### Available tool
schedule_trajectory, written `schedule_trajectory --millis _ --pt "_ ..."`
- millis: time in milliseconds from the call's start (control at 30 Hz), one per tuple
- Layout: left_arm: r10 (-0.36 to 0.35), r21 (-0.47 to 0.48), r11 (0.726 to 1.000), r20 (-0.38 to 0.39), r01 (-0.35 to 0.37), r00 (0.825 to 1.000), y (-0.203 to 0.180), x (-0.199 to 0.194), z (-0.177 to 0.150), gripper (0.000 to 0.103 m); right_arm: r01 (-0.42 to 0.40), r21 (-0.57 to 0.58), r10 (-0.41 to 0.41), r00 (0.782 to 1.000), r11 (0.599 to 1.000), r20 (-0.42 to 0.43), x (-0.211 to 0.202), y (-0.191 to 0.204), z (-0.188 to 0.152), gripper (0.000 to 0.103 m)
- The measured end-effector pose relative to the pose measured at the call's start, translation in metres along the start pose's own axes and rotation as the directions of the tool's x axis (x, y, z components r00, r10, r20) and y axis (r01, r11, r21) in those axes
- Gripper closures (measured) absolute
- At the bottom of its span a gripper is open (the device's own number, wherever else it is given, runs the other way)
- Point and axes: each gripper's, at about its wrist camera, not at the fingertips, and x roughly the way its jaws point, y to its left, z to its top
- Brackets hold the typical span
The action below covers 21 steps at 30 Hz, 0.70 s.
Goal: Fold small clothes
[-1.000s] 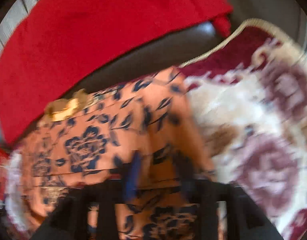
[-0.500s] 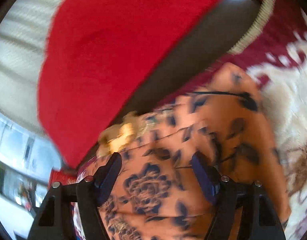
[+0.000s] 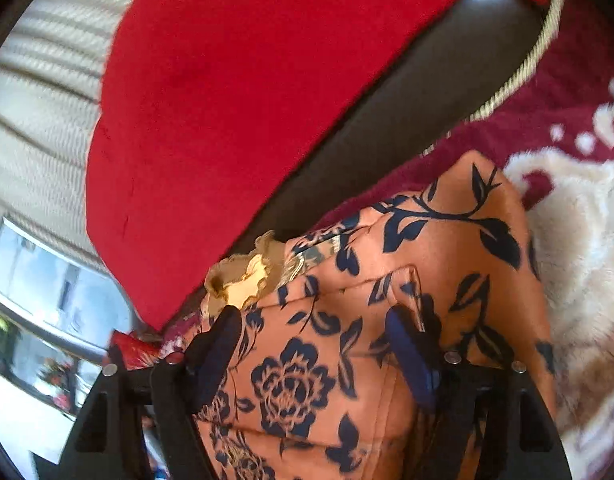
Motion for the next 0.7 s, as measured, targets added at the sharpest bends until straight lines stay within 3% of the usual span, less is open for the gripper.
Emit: schedule_trajectory --millis 67,100,133,233,333,533,600,700 --pt "0.083 0.063 0.995 -0.05 -0.08 0.995 -0.004 0.008 -0.002 0.014 -0.003 -0.051 0.002 1.0 0.999 -0.022 -0.001 0.001 -0.007 0.023" --pt "0.083 0.069 0.995 -0.096 -0.077 0.992 -0.002 0.011 -0.003 0.014 0.042 -0.045 -0.044 0.998 0.998 -0.044 0.0 -0.004 -0.01 0.027" --pt "0.065 0.047 0.997 -0.115 -0.06 0.991 0.004 0.007 -0.005 0.014 0.033 -0.019 -0.033 0.999 0.999 -0.04 -0.004 -0.008 -0.012 0.028" --pt "-0.036 -0.045 0.998 -0.022 0.035 0.999 0.025 -0.041 -0.016 0.014 0.059 -0.005 -0.058 0.997 0.998 0.049 -0.05 -0.006 -0.023 0.025" --pt "-0.104 -0.004 0.995 0.047 0.105 0.993 0.036 -0.091 -0.044 0.014 0.062 -0.066 -0.055 0.994 0.996 0.092 -0.107 0.004 -0.05 0.025" --pt "-0.196 0.107 0.977 0.121 0.184 0.973 0.063 -0.175 -0.137 0.014 0.077 -0.163 -0.078 0.997 0.984 0.002 -0.192 -0.006 -0.123 0.025" --pt "-0.218 0.104 0.973 0.106 0.208 0.97 0.073 -0.186 -0.163 0.014 0.052 -0.137 -0.056 0.998 0.989 -0.03 -0.226 -0.027 -0.149 0.025" --pt "-0.239 0.074 0.969 0.067 0.234 0.969 0.088 -0.192 -0.202 0.014 0.032 -0.067 -0.038 0.994 0.997 -0.099 -0.229 -0.055 -0.196 0.025"
